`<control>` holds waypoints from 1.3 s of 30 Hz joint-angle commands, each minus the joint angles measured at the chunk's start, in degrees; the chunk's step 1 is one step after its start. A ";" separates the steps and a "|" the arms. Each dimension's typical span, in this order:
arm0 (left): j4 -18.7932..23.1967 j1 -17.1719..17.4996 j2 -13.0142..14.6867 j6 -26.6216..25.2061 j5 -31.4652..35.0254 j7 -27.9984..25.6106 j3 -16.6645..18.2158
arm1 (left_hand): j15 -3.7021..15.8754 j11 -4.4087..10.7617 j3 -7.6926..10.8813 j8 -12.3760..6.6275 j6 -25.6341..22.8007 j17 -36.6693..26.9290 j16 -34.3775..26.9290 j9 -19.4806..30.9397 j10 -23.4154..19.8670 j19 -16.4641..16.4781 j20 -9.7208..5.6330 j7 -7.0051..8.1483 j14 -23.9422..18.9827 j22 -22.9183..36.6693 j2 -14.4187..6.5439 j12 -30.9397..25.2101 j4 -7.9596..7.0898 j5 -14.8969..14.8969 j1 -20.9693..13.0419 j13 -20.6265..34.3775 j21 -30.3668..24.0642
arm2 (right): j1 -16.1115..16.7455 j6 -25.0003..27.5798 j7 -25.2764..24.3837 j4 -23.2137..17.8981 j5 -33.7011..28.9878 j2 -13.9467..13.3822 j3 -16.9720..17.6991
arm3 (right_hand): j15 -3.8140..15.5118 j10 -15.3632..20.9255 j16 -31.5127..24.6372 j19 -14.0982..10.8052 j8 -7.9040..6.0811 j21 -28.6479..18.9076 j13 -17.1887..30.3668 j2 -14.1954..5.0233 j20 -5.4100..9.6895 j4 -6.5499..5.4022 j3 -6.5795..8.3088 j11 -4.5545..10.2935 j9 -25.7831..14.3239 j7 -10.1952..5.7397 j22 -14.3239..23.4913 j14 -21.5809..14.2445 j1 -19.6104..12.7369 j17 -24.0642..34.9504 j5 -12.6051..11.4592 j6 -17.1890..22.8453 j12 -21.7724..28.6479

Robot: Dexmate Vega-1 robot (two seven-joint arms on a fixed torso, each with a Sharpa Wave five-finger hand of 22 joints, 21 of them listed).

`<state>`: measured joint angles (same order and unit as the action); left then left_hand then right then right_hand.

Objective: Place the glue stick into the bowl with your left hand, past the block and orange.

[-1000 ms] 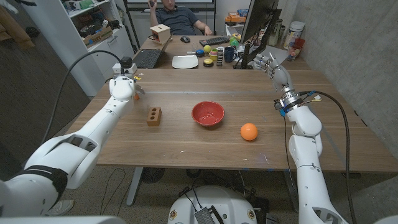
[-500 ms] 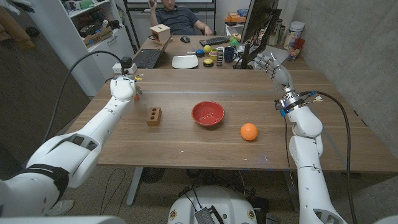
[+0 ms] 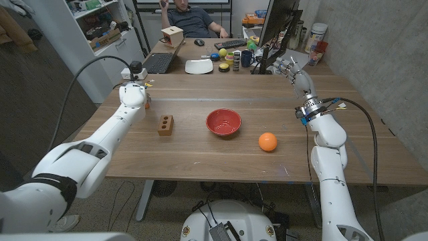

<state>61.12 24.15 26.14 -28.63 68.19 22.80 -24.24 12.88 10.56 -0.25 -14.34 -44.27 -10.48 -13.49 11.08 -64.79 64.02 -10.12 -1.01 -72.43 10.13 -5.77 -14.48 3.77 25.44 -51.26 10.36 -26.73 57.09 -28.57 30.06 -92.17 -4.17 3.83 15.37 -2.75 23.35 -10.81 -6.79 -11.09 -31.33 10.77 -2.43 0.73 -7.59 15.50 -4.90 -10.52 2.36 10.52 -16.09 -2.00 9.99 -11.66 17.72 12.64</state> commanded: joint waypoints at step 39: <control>0.55 -1.19 -0.03 -0.09 -5.95 -7.57 1.40 | -1.08 -2.70 4.21 -4.78 -28.98 -9.17 -27.01 5.94 -17.01 8.20 -1.05 -6.86 -9.24 1.49 -4.20 -14.07 -11.26 -8.37 -10.31 -0.15 -10.77 | -3.31 -1.30 -2.04 5.70 -2.53 -1.01 -0.42 | 0.37 0.22 0.13 0.80 -0.11 1.03 0.18 -0.22 0.64 0.24 -0.25 -0.01 -0.25 0.40 0.08 -0.13 -0.17 0.14 -0.47 0.58 0.27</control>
<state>59.40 22.70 25.64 -27.30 61.52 14.24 -22.81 11.78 5.63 3.83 -18.73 -58.87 -19.66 -40.07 14.22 -79.30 71.74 -11.03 -0.73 -82.04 11.45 -5.21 -28.06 -7.10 17.35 -56.09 10.12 -37.11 54.64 -29.41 28.43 -88.22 -6.17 3.17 14.91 -2.75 23.34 -10.80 -6.27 -11.09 -30.49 10.77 -2.43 1.25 -7.35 15.26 -4.90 -10.52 2.56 10.39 -16.08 -2.00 9.99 -11.89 17.92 12.64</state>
